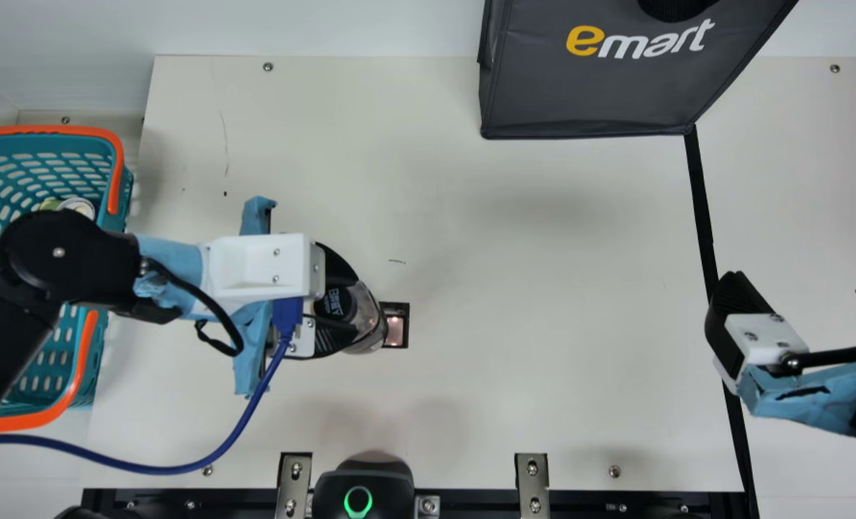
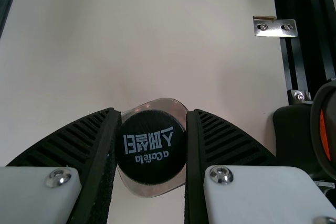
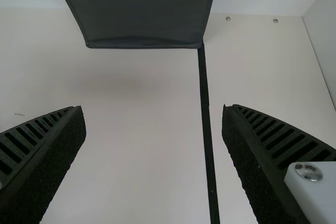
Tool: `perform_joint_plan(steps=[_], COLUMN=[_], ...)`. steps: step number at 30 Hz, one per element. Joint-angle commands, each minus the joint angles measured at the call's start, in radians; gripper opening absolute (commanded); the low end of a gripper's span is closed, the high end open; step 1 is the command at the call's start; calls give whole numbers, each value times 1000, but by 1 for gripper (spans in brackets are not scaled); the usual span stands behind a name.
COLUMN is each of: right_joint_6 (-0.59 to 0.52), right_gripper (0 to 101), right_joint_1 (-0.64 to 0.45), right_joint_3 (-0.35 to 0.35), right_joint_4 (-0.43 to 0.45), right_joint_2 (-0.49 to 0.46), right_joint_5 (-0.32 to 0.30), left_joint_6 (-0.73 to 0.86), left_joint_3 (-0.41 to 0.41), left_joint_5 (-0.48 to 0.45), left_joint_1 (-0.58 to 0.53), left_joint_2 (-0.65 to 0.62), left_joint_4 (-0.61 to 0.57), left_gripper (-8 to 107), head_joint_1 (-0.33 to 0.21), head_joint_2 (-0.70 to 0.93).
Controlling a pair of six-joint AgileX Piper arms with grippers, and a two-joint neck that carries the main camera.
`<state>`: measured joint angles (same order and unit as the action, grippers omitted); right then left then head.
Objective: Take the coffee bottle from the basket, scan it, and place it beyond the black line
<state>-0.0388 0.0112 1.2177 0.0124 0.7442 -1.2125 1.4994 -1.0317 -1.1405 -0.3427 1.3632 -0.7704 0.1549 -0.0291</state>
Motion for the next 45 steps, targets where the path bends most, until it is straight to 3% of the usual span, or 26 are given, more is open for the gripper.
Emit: perform_joint_plan(steps=[1, 32, 45], right_joint_6=[0, 0, 0], right_gripper=[91, 91, 91], right_joint_1=[0, 0, 0], right_joint_3=[0, 0, 0], right_joint_4=[0, 0, 0], right_joint_2=[0, 0, 0], right_joint_5=[0, 0, 1], left_joint_6=[3, 30, 45], left_joint_3=[1, -11, -2], left_joint_5=[2, 76, 102], left_joint_1=[-8, -79, -84], left_joint_2=[3, 57, 62], left_joint_4=[-1, -6, -1], left_gripper=[10, 11, 54], head_joint_1=[-17, -17, -17], head_joint_2=[2, 2, 2])
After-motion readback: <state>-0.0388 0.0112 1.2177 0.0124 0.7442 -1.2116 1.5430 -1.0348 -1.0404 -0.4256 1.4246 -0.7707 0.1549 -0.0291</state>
